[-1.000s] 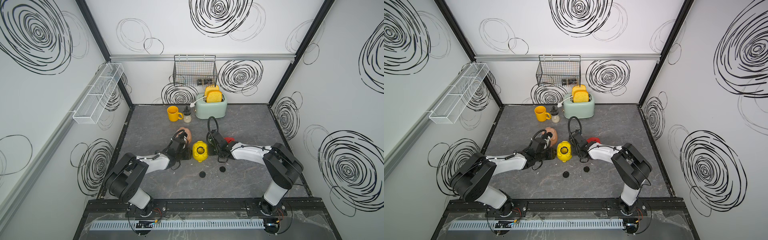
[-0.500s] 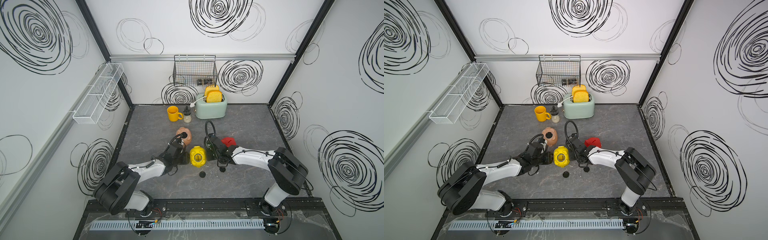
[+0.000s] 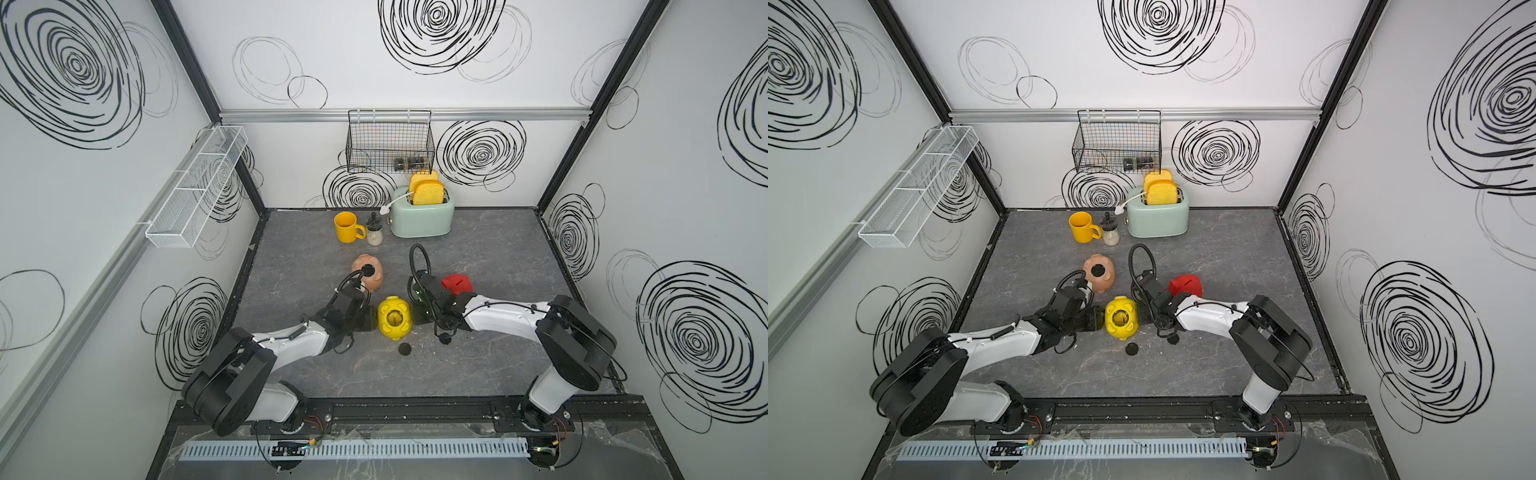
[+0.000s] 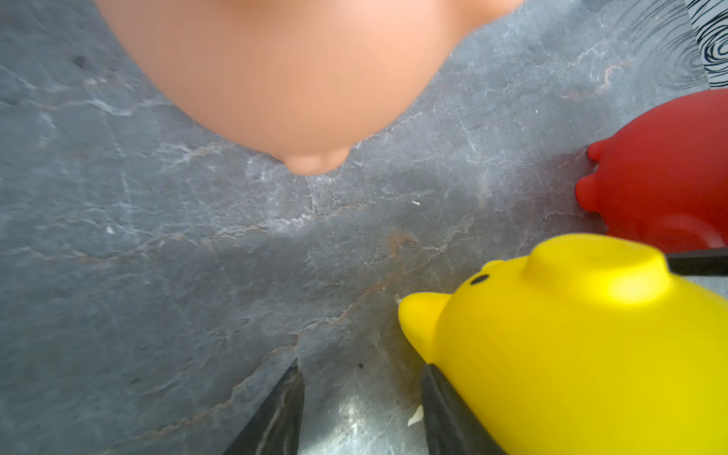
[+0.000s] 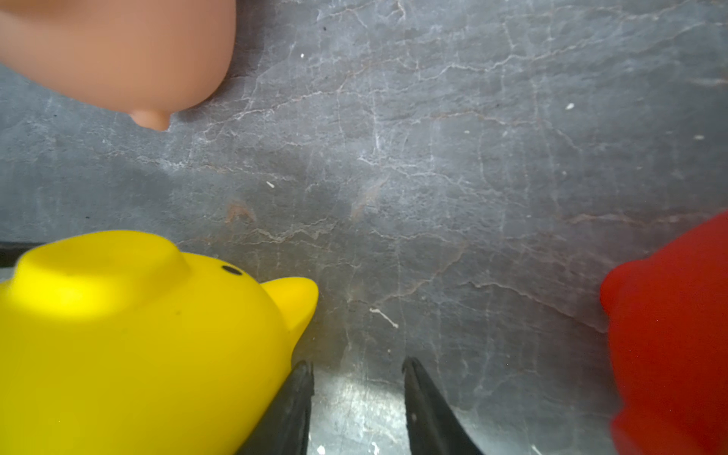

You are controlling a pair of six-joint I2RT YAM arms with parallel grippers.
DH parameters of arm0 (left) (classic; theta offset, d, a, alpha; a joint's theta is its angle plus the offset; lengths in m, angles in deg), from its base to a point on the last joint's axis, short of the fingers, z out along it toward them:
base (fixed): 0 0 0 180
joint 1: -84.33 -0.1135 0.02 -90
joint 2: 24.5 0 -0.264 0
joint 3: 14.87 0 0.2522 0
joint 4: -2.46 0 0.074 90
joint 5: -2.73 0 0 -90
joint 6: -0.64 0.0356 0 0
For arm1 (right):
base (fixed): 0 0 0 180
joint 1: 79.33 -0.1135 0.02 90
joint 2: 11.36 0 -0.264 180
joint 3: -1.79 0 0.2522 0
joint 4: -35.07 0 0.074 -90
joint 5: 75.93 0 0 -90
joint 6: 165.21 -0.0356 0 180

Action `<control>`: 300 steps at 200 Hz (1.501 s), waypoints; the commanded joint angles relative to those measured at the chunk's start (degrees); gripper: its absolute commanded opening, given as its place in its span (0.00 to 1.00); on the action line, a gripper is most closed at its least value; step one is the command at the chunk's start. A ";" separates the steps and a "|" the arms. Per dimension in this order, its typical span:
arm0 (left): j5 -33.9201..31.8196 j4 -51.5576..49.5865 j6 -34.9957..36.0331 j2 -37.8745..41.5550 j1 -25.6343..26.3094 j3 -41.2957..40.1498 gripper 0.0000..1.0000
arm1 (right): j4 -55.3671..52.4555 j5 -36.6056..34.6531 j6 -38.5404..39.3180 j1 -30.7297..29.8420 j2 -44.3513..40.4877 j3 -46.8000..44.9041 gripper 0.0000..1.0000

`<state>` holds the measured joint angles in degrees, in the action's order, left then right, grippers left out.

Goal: Close piggy banks
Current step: Adjust the piggy bank at the center of the board, then move the knob to the center of the board.

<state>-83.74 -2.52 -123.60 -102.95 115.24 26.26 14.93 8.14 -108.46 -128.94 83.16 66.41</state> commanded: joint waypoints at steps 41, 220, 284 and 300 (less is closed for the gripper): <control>-0.46 -1.25 1.45 4.51 -2.43 -0.28 0.56 | -1.71 -0.02 -0.03 0.82 -5.14 -1.21 0.44; 5.14 -19.88 0.44 37.13 -3.62 3.85 0.58 | 20.24 16.40 14.90 -9.96 -26.65 -24.61 0.40; 3.95 -29.02 3.57 45.11 -4.24 9.63 0.60 | 21.64 14.43 14.19 -16.37 -16.30 -22.05 0.41; 3.35 -29.23 3.97 46.25 -4.37 9.53 0.60 | 22.44 13.79 14.21 -16.99 -15.18 -21.69 0.42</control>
<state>-78.75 -29.32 -121.48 -58.34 111.29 34.09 34.52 23.13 -94.83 -144.67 66.81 42.67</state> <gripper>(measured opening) 0.600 0.413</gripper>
